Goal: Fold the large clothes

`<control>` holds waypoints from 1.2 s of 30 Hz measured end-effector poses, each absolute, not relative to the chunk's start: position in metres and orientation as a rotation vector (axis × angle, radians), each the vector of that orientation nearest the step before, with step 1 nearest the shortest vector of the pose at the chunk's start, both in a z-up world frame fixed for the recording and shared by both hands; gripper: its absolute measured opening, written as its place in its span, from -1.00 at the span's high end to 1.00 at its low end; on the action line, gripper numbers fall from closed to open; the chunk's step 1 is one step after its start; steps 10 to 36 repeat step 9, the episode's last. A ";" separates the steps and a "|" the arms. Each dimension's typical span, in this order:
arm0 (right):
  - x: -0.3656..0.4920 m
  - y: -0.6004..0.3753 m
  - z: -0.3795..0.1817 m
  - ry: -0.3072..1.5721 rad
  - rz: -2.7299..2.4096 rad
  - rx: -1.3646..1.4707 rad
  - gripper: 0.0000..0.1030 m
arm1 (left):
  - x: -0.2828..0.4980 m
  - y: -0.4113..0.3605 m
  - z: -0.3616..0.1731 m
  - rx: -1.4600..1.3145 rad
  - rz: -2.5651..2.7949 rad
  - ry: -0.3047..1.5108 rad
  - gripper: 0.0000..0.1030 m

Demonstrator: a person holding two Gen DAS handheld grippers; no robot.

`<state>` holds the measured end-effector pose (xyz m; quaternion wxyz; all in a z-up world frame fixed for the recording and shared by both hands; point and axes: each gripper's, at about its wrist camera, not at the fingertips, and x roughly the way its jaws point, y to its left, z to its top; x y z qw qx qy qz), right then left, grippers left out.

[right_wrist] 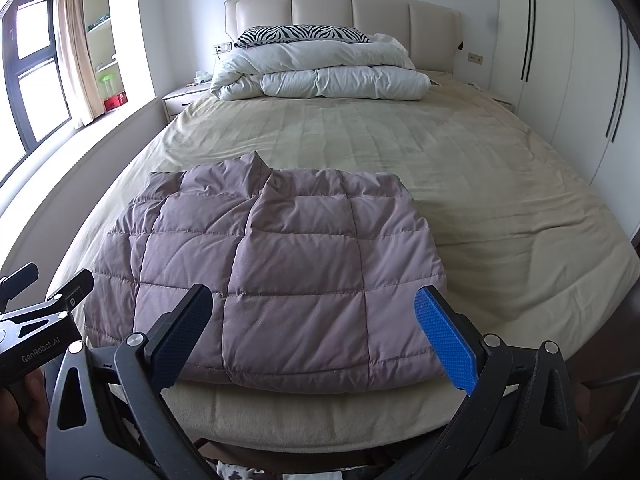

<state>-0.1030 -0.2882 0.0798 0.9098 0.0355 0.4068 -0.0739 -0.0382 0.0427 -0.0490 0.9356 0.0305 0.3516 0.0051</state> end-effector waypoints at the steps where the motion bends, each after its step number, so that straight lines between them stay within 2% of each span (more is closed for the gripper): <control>1: -0.104 -0.288 0.079 0.840 -0.151 0.073 -1.00 | -0.038 0.043 -0.048 0.062 0.012 0.719 -1.00; 36: -0.105 -0.286 0.076 0.843 -0.150 0.074 -1.00 | -0.039 0.041 -0.051 0.062 0.008 0.702 -1.00</control>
